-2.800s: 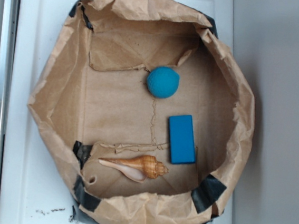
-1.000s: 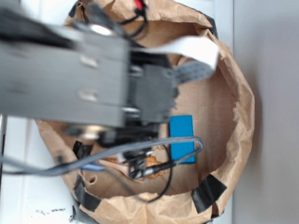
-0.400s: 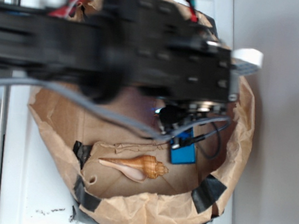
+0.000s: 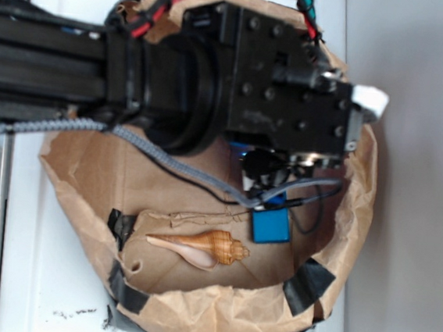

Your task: Grab the blue ball.

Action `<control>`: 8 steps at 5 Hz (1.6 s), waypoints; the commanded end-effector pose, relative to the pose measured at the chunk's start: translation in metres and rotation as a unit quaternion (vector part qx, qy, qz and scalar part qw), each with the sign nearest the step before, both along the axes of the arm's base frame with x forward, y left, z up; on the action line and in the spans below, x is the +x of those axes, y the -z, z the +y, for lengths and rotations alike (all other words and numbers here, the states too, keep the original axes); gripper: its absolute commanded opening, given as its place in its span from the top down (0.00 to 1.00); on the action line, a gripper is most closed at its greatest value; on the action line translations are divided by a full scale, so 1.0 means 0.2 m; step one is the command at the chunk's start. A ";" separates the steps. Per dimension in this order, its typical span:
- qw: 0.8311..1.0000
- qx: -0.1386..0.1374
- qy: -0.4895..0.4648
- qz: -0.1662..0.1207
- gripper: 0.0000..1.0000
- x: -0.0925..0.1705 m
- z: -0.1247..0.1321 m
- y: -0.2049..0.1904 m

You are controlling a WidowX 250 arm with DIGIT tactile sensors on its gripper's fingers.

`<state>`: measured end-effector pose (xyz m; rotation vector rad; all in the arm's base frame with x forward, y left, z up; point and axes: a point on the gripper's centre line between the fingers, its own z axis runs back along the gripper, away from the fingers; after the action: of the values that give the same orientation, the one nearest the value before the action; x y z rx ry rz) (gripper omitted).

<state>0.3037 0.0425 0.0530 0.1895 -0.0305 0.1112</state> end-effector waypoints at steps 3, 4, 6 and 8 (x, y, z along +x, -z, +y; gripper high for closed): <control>0.993 0.087 0.048 -0.060 1.00 0.02 -0.02 -0.04; 0.992 0.089 0.046 -0.071 1.00 0.00 -0.02 -0.07; 0.993 0.062 0.020 -0.097 1.00 -0.08 0.00 -0.24; 0.989 -0.021 -0.014 -0.148 1.00 -0.23 0.13 -0.58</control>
<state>0.2543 0.0549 0.1521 0.1158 -0.2600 0.1439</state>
